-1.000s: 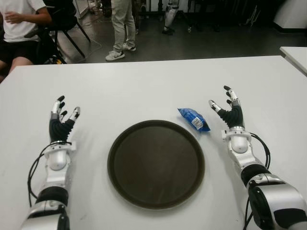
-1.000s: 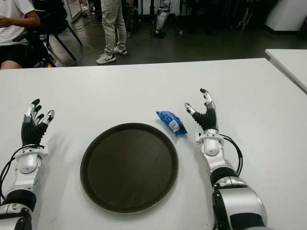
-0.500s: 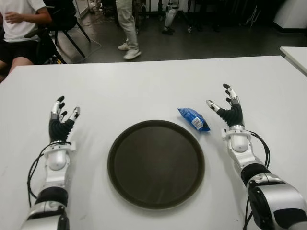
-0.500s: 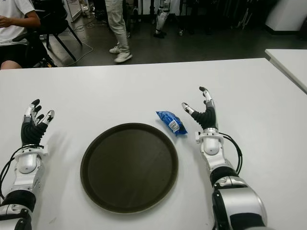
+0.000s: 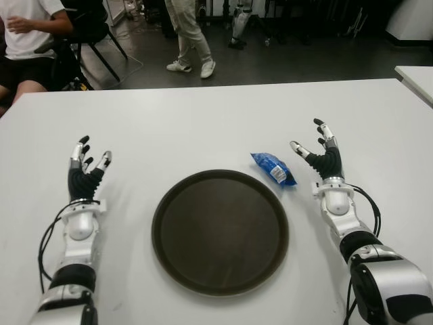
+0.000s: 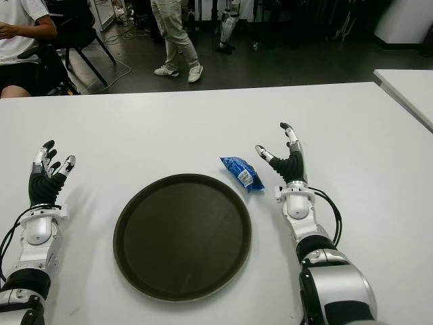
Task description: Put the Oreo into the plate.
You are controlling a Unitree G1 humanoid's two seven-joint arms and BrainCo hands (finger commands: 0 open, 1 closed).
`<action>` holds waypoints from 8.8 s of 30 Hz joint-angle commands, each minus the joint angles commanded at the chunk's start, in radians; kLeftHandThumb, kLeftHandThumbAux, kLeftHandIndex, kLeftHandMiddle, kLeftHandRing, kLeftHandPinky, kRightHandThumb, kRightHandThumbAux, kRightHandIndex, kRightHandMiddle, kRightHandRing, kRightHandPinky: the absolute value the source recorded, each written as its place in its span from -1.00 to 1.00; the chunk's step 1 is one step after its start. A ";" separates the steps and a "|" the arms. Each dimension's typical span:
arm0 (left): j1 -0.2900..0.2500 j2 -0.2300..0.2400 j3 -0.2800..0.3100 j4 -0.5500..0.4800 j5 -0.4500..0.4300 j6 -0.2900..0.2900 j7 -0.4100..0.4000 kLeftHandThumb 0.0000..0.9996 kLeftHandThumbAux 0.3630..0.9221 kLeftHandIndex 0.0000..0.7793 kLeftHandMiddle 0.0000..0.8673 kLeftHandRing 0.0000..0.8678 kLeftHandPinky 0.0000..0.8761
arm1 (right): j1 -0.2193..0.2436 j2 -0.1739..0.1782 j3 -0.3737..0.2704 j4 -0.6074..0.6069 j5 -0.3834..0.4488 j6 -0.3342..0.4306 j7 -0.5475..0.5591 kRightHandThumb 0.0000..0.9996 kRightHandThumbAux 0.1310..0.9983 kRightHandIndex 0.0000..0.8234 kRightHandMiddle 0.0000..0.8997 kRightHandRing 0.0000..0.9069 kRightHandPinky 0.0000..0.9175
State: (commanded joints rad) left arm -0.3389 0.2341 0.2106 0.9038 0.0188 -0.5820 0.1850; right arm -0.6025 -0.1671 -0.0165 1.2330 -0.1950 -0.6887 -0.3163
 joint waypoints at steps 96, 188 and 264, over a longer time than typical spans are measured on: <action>-0.010 -0.028 -0.017 0.018 -0.004 0.024 -0.019 -0.56 -0.19 -0.99 -0.97 -1.00 -1.00 | 0.144 -0.092 0.184 -0.653 -0.331 0.556 -0.096 -0.78 0.19 -0.88 -0.58 -0.50 -0.29; -0.056 -0.070 -0.022 0.121 0.002 0.037 0.061 -0.48 -0.08 -0.96 -0.97 -1.00 -1.00 | 0.048 -0.088 0.562 -1.015 -0.806 1.231 0.466 -1.00 -0.29 -0.63 -0.62 -0.57 -0.46; -0.079 -0.053 -0.033 0.198 0.009 -0.026 0.072 -0.46 -0.17 -0.95 -0.96 -1.00 -1.00 | -0.002 -0.098 0.587 -0.788 -0.861 1.302 0.626 -1.00 -0.17 0.03 0.31 0.20 0.46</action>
State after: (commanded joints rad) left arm -0.4180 0.1806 0.1773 1.1023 0.0279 -0.6076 0.2571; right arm -0.6046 -0.2651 0.5708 0.4454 -1.0559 0.6136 0.3097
